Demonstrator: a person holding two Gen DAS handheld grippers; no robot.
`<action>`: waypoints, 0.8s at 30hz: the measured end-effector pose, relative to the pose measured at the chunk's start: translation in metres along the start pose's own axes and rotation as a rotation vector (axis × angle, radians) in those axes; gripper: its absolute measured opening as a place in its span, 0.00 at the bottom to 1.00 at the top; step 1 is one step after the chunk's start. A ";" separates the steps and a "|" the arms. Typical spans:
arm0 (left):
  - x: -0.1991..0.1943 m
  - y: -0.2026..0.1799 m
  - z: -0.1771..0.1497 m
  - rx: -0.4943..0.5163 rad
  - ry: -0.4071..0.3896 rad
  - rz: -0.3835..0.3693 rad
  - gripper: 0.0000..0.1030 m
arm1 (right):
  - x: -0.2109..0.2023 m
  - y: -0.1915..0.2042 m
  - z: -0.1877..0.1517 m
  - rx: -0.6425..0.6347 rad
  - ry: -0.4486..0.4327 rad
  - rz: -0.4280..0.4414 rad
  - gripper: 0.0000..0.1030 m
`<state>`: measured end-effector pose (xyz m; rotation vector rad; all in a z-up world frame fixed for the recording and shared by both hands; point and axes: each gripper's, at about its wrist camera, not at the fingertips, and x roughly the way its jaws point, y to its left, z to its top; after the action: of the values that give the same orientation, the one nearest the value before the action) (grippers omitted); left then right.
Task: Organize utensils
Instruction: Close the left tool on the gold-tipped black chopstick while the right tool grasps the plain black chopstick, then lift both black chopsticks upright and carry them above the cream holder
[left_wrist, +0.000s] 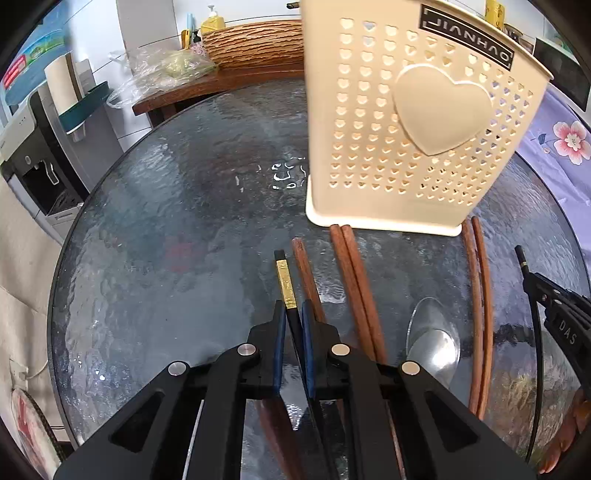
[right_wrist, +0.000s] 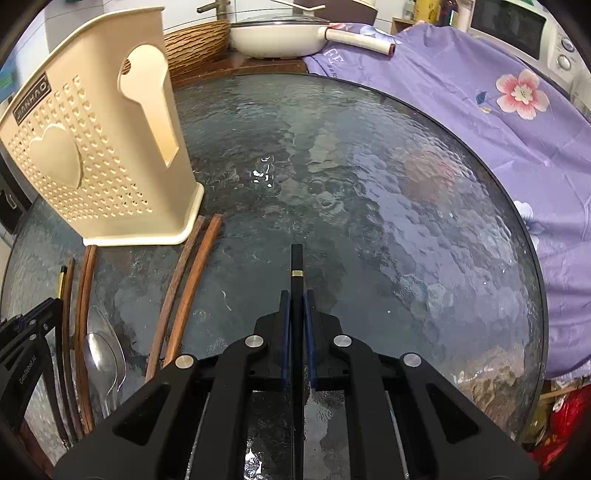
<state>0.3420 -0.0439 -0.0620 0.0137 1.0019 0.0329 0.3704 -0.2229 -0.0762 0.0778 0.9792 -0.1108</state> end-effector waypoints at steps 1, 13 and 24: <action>0.000 0.000 0.000 -0.002 -0.001 -0.004 0.08 | 0.000 0.000 0.000 -0.001 0.000 0.001 0.08; 0.001 0.004 0.003 -0.041 -0.005 -0.054 0.07 | 0.002 -0.011 0.001 0.035 -0.016 0.088 0.08; -0.010 0.013 0.004 -0.072 -0.034 -0.109 0.07 | -0.014 -0.016 -0.001 0.050 -0.088 0.181 0.08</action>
<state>0.3397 -0.0310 -0.0507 -0.1057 0.9657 -0.0308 0.3598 -0.2382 -0.0654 0.2053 0.8775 0.0278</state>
